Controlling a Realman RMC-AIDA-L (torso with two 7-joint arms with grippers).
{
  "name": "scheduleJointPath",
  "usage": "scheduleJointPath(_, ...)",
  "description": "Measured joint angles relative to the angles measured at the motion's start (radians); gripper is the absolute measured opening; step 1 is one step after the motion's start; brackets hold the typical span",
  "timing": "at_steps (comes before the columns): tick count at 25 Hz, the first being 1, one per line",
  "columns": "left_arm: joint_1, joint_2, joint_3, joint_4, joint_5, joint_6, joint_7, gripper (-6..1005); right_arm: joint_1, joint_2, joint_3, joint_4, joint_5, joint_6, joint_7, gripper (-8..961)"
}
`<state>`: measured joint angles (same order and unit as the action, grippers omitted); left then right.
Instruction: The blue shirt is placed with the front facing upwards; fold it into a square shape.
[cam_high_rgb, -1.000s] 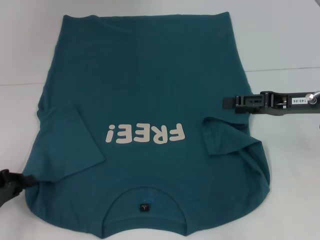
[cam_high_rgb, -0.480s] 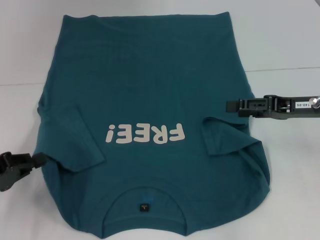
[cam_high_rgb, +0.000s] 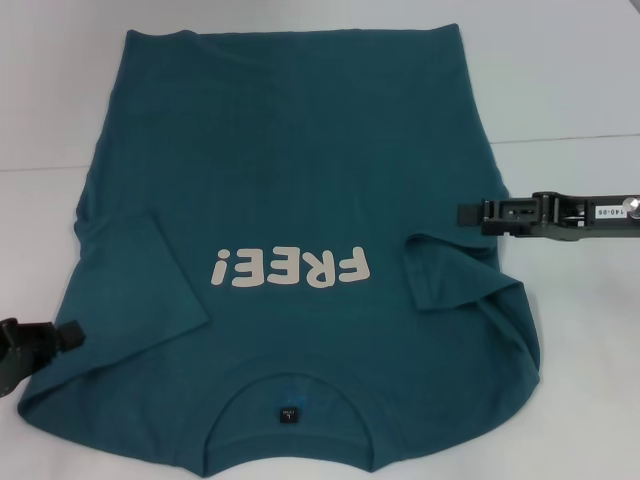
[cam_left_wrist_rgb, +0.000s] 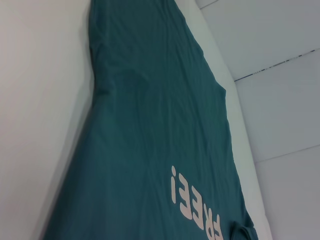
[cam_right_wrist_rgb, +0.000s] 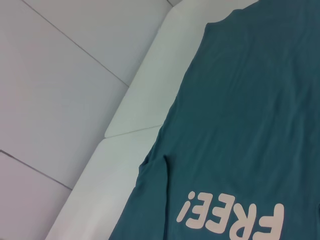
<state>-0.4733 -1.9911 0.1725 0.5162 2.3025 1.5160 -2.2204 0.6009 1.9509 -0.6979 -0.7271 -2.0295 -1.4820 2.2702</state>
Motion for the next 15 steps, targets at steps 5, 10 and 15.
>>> scheduleJointPath(5,0.010,-0.006,-0.013,0.019,-0.016,0.012,0.007,50,0.004,0.000,0.000,0.000,0.000,-0.001,0.001,755)
scheduleJointPath(10,0.030,-0.025,-0.001,0.123,-0.010,0.041,-0.017,67,0.006,0.000,0.000,0.000,0.000,-0.001,0.003,755)
scheduleJointPath(15,0.056,-0.022,0.015,0.171,0.002,0.028,-0.118,152,0.007,0.000,0.000,0.000,0.000,-0.001,0.003,754)
